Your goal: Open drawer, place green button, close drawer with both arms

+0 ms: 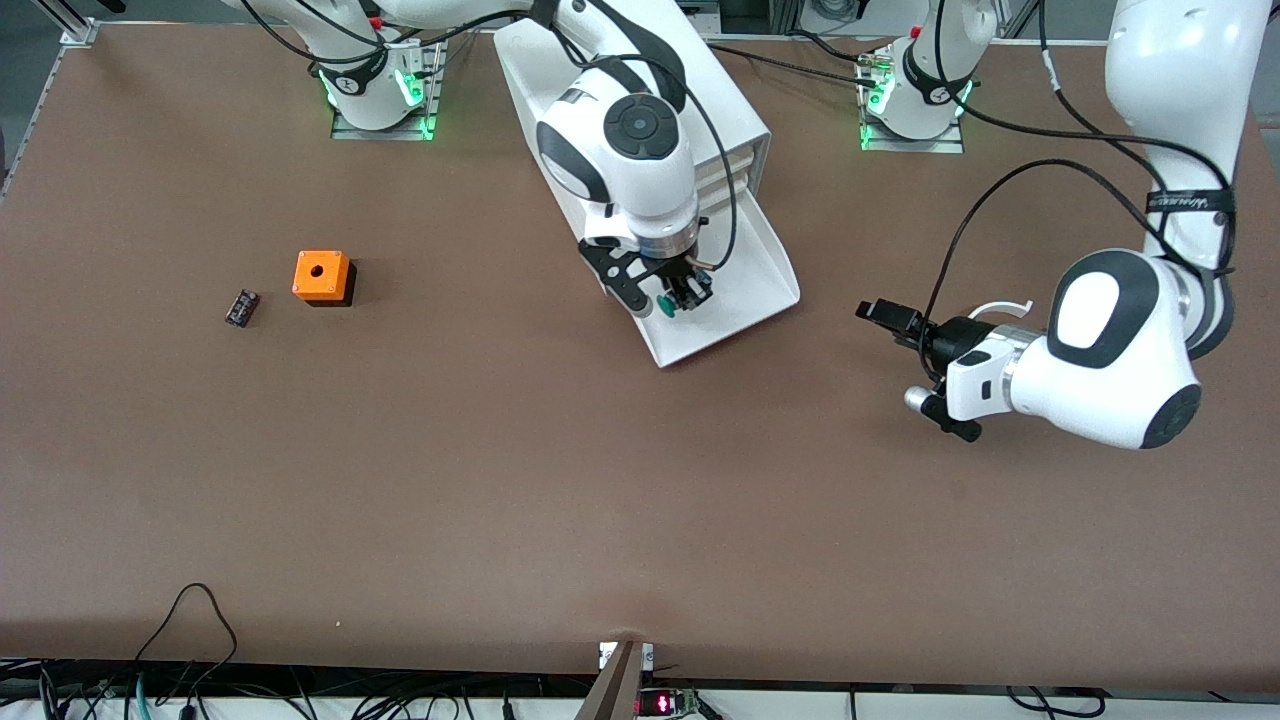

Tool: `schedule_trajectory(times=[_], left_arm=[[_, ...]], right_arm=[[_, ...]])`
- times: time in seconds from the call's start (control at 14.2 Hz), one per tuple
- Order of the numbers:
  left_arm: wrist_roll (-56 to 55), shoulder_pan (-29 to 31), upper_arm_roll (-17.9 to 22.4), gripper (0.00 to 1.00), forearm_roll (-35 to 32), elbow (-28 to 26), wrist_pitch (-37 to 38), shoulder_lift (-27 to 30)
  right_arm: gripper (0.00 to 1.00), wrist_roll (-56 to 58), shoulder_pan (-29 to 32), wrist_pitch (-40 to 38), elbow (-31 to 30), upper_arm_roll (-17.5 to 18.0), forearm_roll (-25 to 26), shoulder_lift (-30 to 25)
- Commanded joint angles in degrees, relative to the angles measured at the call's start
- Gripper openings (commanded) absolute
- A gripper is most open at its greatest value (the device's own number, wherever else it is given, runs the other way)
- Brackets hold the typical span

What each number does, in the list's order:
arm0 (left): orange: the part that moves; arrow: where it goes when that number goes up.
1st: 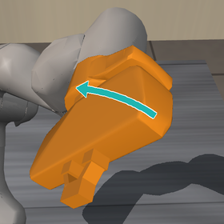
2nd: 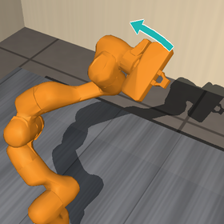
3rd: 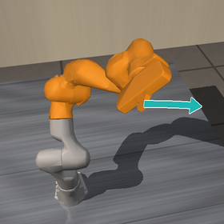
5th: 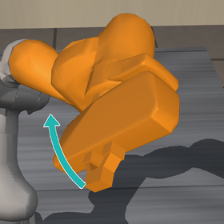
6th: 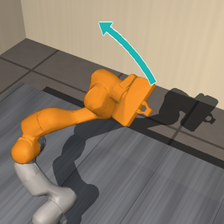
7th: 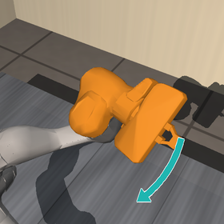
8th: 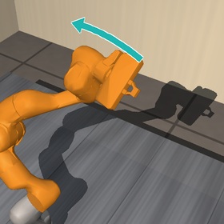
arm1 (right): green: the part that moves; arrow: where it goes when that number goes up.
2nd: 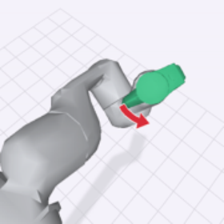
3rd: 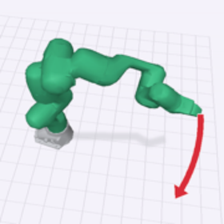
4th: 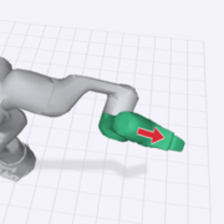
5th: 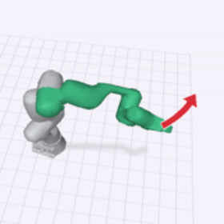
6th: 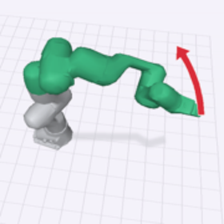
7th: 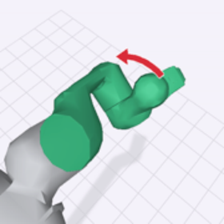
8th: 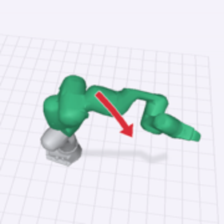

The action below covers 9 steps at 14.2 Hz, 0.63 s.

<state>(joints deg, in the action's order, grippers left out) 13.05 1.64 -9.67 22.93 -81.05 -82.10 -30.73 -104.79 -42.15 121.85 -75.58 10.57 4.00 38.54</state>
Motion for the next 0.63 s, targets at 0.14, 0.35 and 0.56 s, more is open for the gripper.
schedule_trajectory(times=[0.14,0.35,0.56], left_arm=[[-6.02,-4.44,-0.44,1.00,-20.07,2.54,0.72,5.77],[-5.85,-8.13,-0.35,1.00,-32.66,7.83,5.19,5.68],[-5.58,-7.35,-0.08,1.00,-33.04,13.27,0.91,5.68]], right_arm=[[0.00,-9.89,-2.14,7.86,2.63,-0.72,1.19,5.57],[0.00,-11.74,-3.47,8.67,2.63,-0.90,1.36,7.25],[0.00,-12.10,-3.64,8.67,2.20,-0.90,1.36,7.60]])
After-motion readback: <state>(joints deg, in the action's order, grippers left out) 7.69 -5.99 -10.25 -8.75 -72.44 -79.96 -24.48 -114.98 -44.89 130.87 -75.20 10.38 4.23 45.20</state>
